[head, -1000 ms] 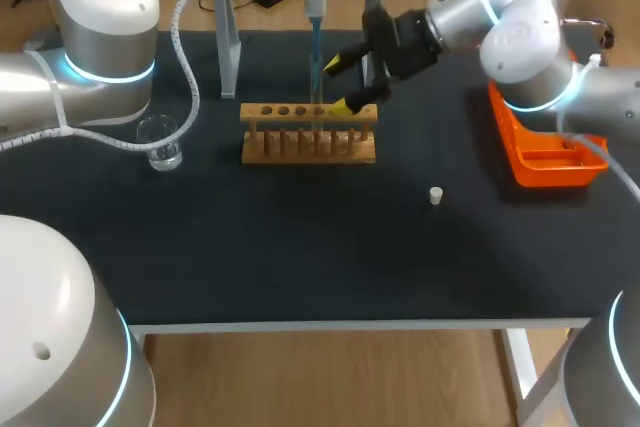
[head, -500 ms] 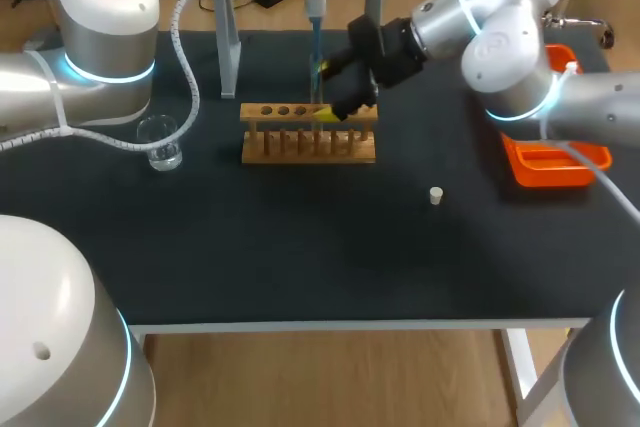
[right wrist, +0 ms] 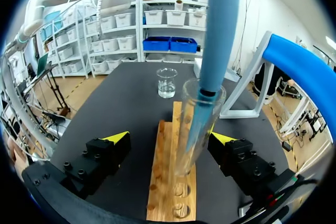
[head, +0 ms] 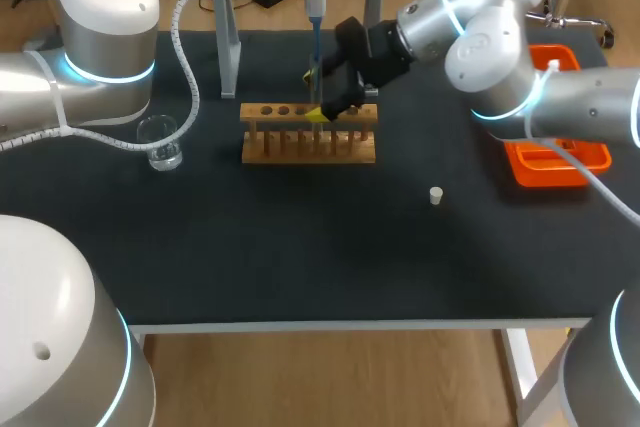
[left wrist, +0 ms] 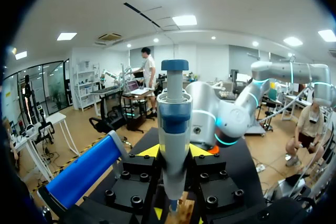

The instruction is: Invert the test tube, pick up the pipette, mount the tip to pipette, aspirate from beaker and dispense into the tube, eject the tip, return the pipette, and cap with the stopper.

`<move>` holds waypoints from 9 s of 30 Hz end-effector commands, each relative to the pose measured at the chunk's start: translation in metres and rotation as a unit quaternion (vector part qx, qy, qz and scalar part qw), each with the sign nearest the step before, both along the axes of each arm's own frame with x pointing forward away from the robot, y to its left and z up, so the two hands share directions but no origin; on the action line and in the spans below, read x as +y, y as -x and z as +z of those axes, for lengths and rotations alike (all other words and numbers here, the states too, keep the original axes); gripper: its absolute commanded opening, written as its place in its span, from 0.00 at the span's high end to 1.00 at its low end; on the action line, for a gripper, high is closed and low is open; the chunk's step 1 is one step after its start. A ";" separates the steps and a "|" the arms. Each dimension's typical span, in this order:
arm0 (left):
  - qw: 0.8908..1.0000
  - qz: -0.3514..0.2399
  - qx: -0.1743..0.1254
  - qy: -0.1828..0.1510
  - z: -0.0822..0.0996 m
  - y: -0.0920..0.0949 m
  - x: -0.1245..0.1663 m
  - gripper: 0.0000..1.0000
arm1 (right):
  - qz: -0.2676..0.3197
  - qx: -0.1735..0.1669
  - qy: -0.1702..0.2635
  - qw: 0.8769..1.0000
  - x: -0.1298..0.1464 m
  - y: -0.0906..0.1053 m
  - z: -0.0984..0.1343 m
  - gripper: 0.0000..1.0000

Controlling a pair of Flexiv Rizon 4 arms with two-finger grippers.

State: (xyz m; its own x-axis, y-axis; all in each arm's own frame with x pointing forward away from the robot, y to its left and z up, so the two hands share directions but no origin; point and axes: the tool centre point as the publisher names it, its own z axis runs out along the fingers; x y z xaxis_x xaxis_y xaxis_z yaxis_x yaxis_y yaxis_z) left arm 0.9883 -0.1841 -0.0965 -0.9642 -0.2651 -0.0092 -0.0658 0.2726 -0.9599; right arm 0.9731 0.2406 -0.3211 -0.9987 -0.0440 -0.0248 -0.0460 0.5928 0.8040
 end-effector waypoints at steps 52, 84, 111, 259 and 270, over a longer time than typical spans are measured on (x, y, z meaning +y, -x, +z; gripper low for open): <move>1.000 0.008 -0.013 -0.020 0.022 0.006 -0.005 1.00 | -0.002 0.003 0.003 1.000 0.001 -0.004 -0.001 0.00; 1.000 0.014 -0.019 -0.017 0.047 0.006 -0.010 1.00 | -0.002 0.003 0.003 1.000 0.001 -0.004 -0.001 0.00; 0.999 0.026 -0.028 -0.008 0.066 0.020 -0.010 1.00 | -0.002 0.003 0.003 1.000 0.001 -0.004 -0.001 0.00; 0.999 -0.048 0.002 -0.009 -0.045 0.166 0.000 1.00 | -0.018 -0.012 -0.020 1.000 -0.044 -0.003 0.042 0.00; 0.999 -0.048 0.002 -0.009 -0.045 0.166 0.000 1.00 | -0.041 0.005 -0.050 0.998 -0.096 0.015 0.078 0.00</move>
State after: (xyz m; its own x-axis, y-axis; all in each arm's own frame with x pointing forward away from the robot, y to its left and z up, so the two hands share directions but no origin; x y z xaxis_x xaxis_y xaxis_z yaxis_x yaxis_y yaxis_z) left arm 0.8223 -0.1835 -0.1415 -0.9855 -0.1696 -0.0068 -0.0443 0.2961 -0.9541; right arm 0.9745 0.1730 -0.2593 -0.9992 0.0376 -0.0116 0.0098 0.5230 0.8523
